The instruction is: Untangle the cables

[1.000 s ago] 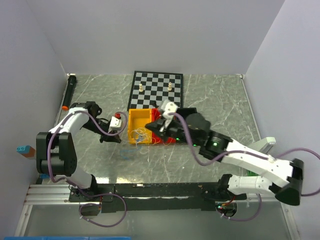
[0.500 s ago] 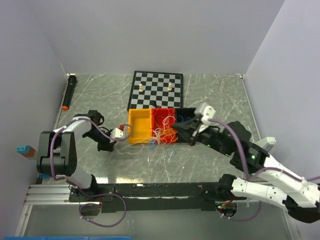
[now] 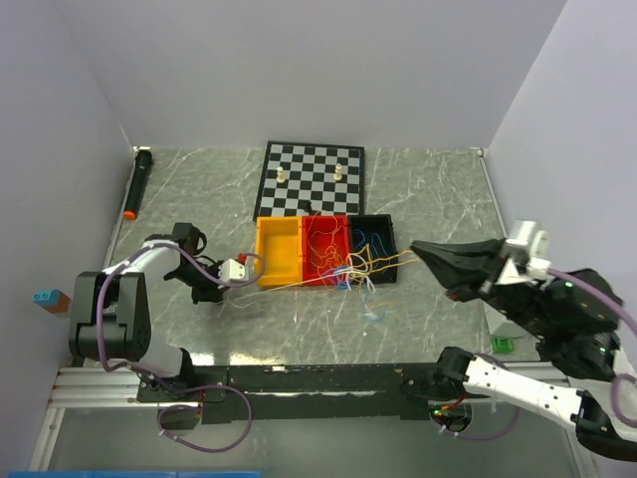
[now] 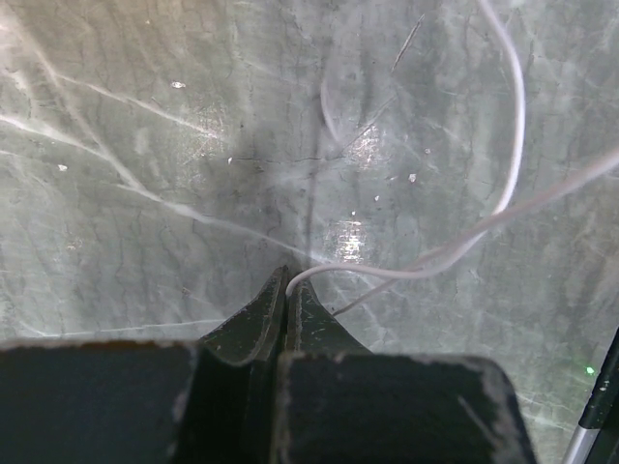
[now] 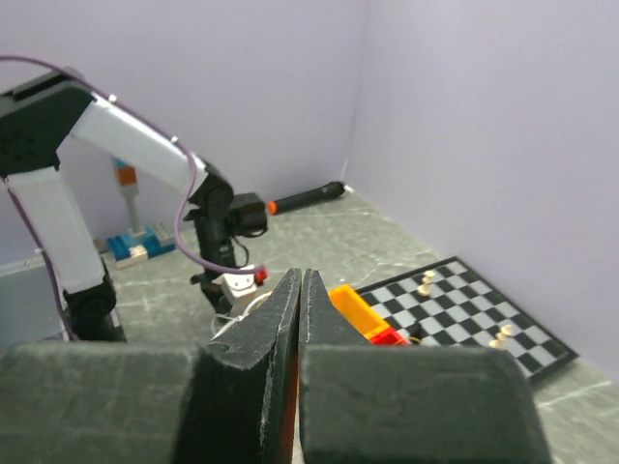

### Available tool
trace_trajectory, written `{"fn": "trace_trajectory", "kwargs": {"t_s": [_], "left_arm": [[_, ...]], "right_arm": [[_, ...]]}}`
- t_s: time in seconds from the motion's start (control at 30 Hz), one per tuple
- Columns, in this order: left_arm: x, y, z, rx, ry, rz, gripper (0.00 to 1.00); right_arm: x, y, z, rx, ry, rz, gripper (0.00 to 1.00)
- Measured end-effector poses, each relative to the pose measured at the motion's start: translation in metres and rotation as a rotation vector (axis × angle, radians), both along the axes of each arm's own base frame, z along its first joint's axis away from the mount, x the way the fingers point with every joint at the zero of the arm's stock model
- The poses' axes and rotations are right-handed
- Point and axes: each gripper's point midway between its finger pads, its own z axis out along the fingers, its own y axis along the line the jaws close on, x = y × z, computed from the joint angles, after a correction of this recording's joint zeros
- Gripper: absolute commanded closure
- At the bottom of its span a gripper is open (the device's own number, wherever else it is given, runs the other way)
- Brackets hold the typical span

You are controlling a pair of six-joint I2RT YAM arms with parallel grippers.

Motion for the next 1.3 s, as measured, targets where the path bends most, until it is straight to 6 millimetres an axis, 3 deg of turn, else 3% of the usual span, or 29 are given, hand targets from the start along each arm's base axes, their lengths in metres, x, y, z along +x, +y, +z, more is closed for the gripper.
{"fn": "trace_trajectory", "kwargs": {"t_s": [0.17, 0.53, 0.6, 0.63, 0.67, 0.7, 0.73, 0.8, 0.87, 1.0, 1.17, 1.3], "left_arm": [[0.000, 0.000, 0.000, 0.002, -0.003, 0.011, 0.99], [-0.001, 0.001, -0.003, 0.004, -0.004, 0.036, 0.99], [0.000, 0.001, -0.002, 0.004, -0.002, 0.043, 0.91], [0.001, 0.000, -0.001, 0.003, -0.001, 0.046, 0.81], [0.003, 0.000, 0.001, 0.003, 0.001, 0.050, 0.67], [0.006, 0.000, 0.002, 0.002, -0.003, 0.050, 0.45], [0.009, 0.001, 0.004, 0.007, -0.005, 0.051, 0.04], [0.019, 0.002, 0.018, -0.013, -0.017, 0.064, 0.03], [0.034, -0.002, 0.043, -0.062, -0.054, 0.071, 0.03], [0.057, -0.021, 0.113, -0.198, -0.179, 0.024, 0.03], [0.054, -0.049, 0.184, -0.373, -0.267, -0.039, 0.03], [0.034, -0.075, 0.211, -0.505, -0.268, -0.098, 0.03]], "right_arm": [[-0.005, -0.024, 0.008, 0.006, -0.031, -0.046, 1.00], [0.014, -0.064, 0.013, -0.011, -0.092, -0.261, 1.00], [0.017, -0.063, 0.012, -0.018, -0.091, -0.274, 1.00], [0.020, -0.060, 0.011, -0.029, -0.080, -0.276, 1.00], [0.020, -0.059, 0.012, -0.024, -0.073, -0.277, 1.00], [0.021, -0.056, 0.013, -0.016, -0.066, -0.273, 1.00], [0.023, -0.052, 0.016, -0.001, -0.057, -0.268, 1.00], [0.027, -0.039, 0.019, 0.043, -0.034, -0.246, 1.00], [0.032, -0.015, 0.011, 0.066, 0.004, -0.195, 1.00], [0.045, 0.053, -0.047, 0.003, 0.161, -0.062, 1.00], [0.045, 0.109, -0.099, -0.094, 0.319, 0.084, 1.00], [0.036, 0.126, -0.095, -0.081, 0.336, 0.180, 1.00]]}}
